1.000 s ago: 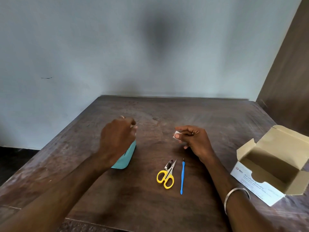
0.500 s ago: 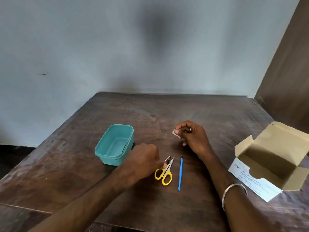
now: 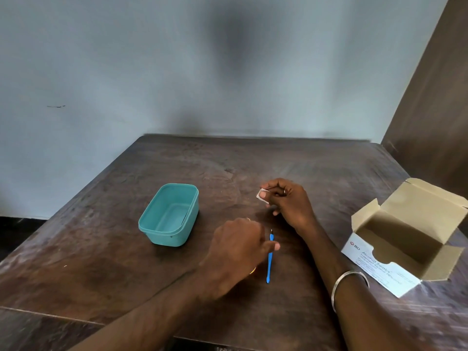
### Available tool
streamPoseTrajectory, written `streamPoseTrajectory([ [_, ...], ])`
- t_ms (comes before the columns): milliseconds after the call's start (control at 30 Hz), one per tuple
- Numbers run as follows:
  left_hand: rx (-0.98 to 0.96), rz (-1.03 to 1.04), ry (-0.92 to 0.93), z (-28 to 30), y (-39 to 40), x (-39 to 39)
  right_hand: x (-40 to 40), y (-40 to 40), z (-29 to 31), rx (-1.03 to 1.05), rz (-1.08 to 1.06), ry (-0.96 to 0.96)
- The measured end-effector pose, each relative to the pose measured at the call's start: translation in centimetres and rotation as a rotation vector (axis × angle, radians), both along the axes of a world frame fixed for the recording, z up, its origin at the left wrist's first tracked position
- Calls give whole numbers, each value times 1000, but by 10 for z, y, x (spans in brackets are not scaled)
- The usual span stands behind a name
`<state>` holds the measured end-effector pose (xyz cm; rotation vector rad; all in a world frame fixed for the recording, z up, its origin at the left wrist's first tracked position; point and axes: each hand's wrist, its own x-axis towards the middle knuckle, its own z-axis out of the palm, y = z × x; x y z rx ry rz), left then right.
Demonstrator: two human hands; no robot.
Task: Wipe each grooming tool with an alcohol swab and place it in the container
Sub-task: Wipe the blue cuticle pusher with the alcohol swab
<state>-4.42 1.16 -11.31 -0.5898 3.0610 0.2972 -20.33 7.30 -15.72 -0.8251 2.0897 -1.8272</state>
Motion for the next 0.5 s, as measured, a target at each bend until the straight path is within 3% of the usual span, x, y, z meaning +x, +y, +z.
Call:
streamPoseTrajectory([
  [133,0,28,-76,-7,9,-10,1,0,0,-7,2,17],
  [333,-17,48,-11,-7,9,-17,-1,1,-1,-25,-35,18],
  [500,89,121,219,-4,2,-25,-7,1,-2,-150,-142,-124],
])
